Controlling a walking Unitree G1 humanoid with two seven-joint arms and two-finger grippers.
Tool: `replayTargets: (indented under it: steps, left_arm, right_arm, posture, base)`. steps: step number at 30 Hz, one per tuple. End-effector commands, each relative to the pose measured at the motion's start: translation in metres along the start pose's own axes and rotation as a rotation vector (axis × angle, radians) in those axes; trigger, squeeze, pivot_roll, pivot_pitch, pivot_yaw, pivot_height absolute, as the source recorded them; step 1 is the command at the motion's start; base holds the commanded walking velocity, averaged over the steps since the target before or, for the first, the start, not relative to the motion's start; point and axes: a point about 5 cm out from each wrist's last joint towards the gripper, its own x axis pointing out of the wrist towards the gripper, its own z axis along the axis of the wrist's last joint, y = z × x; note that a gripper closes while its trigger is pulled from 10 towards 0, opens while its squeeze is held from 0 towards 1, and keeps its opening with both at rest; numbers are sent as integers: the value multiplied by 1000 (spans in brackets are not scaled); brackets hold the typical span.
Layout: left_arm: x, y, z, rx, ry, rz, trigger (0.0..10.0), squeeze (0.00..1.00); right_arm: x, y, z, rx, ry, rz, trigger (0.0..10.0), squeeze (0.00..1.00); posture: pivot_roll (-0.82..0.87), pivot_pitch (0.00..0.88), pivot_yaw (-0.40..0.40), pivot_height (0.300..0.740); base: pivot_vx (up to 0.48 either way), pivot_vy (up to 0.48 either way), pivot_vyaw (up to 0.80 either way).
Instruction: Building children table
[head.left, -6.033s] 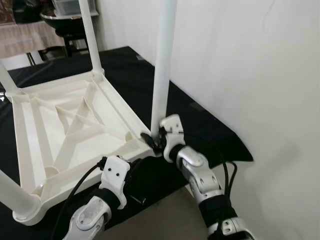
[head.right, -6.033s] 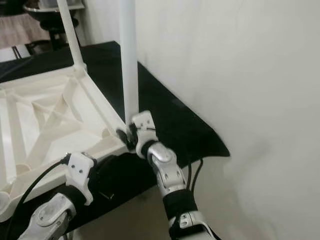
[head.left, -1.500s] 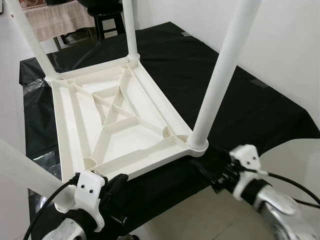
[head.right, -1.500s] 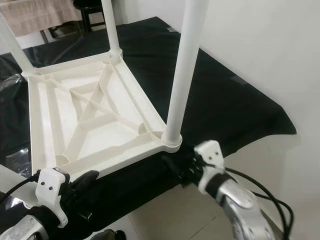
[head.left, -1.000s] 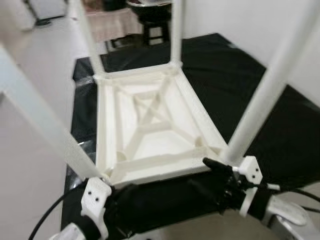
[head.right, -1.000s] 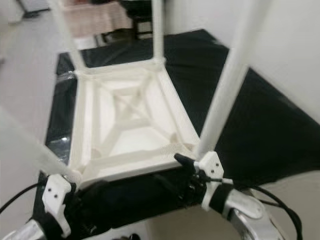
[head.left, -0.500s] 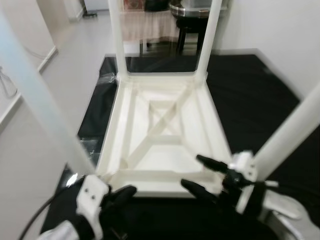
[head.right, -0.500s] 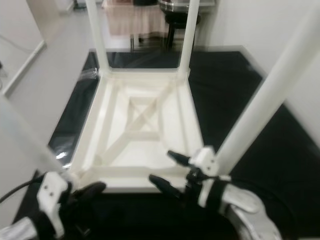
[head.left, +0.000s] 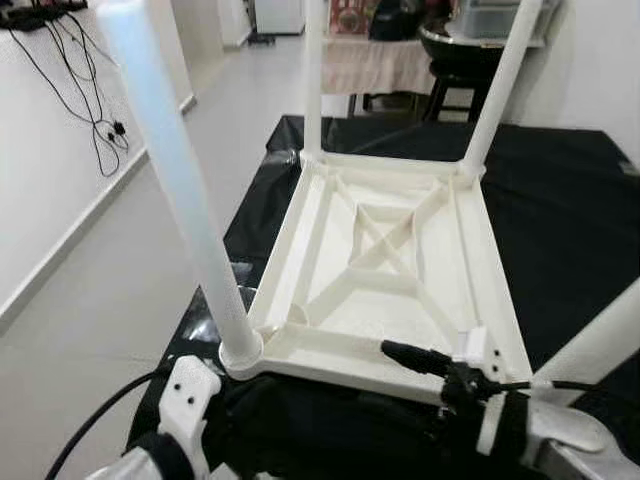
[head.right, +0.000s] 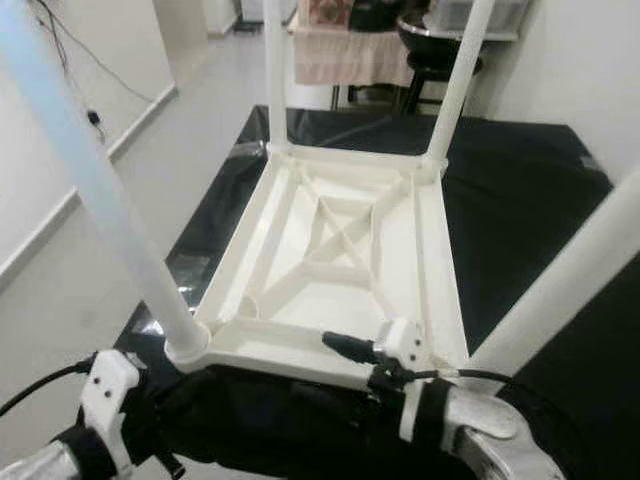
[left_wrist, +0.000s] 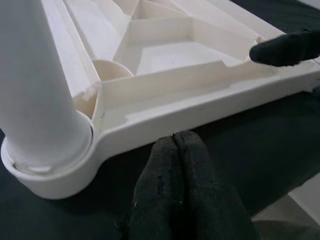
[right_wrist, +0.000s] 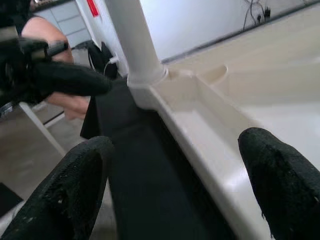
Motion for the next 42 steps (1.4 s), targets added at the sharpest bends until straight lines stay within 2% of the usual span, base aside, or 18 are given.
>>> replayTargets:
  steps: [1, 3, 11, 12, 13, 20, 21, 22, 23, 25, 27, 29, 30, 31, 32, 34, 37, 42]
  left_arm:
    - [-4, 0, -3, -8, 31, 3, 10000, 0]
    - [-6, 4, -2, 3, 19, 36, 10000, 0]
    - [-11, 11, -1, 31, 7, 108, 10000, 0]
    - [-11, 11, -1, 31, 7, 108, 10000, 0]
    - [-14, 16, -1, 48, -1, 183, 10000, 0]
    - [-12, 24, -1, 79, -13, 242, 10000, 0]
    - [-12, 26, 2, 81, -34, 253, 10000, 843]
    - [-12, 28, 5, 82, -58, 263, 10000, 843]
    - [-13, 30, 7, 97, -57, 291, 10000, 1000]
    - [-13, 31, 8, 109, -54, 310, 10000, 1000]
    - [-14, 23, 7, 108, -41, 296, 10000, 1000]
    - [-14, 23, 7, 108, -41, 296, 10000, 1000]
    - [-13, 17, 6, 101, -35, 272, 10000, 1000]
    - [-13, 17, 6, 101, -35, 272, 10000, 1000]
    - [-14, 3, 6, 82, -26, 231, 10000, 1000]
    - [-15, 1, 6, 79, -26, 227, 10000, 1000]
    - [-20, -2, 8, 87, -17, 246, 10000, 1000]
    - [-37, -5, 5, 70, 15, 329, 10000, 1000]
  right_arm:
    - [1, 5, 1, -3, 3, 31, 10000, 0]
    - [-3, 7, -3, 35, 50, 58, 10000, 0]
    - [-13, 20, -3, 49, 88, 189, 10000, 0]
    - [-13, 20, -3, 49, 88, 189, 10000, 0]
    - [-16, 19, -4, 57, 98, 179, 10000, 0]
    - [-19, 16, -3, 40, 113, 171, 10000, 0]
    - [-21, 15, -3, 40, 118, 168, 10000, 0]
    - [-23, 13, -2, 40, 122, 164, 10000, 0]
    - [-25, 13, -3, 42, 133, 162, 10000, 0]
    - [-27, 13, -3, 42, 140, 161, 10000, 0]
    - [-31, 12, -4, 39, 160, 154, 10000, 0]
    - [-31, 12, -4, 39, 160, 154, 10000, 0]
    - [-32, 12, -5, 39, 165, 152, 10000, 0]
    - [-32, 12, -5, 39, 165, 152, 10000, 0]
    - [-32, 12, -6, 39, 176, 154, 10000, 0]
    - [-32, 12, -6, 39, 178, 154, 10000, 0]
    - [-31, 11, -8, 37, 190, 158, 10000, 0]
    - [-30, 8, -10, 32, 205, 158, 10000, 0]
  posture:
    - [58, 115, -10, 740]
    - [57, 120, -10, 740]
    - [60, 127, -4, 740]
    - [60, 127, -4, 740]
    - [63, 129, -7, 740]
    - [59, 129, -15, 740]
    - [58, 129, -14, 740]
    - [58, 129, -14, 740]
    - [55, 130, -9, 740]
    - [56, 131, -7, 740]
    - [56, 132, -3, 740]
    - [56, 132, -3, 740]
    - [56, 132, -3, 740]
    - [56, 132, -3, 740]
    - [63, 134, -1, 740]
    - [63, 134, -1, 740]
    - [75, 137, 0, 740]
    - [77, 138, 0, 740]
  base:
    - [0, 480, 0]
    - [0, 238, -400]
    - [0, 0, -800]
    - [0, 0, -800]
    - [0, 0, -800]
    - [0, 0, -114]
    - [0, 0, 0]
    - [0, 0, 0]
    - [0, 0, 0]
    - [0, 0, 0]
    - [0, 0, 0]
    - [0, 0, 0]
    - [0, 0, 0]
    - [0, 0, 0]
    - [0, 0, 0]
    - [0, 0, 0]
    - [0, 0, 0]
    - [0, 0, 0]
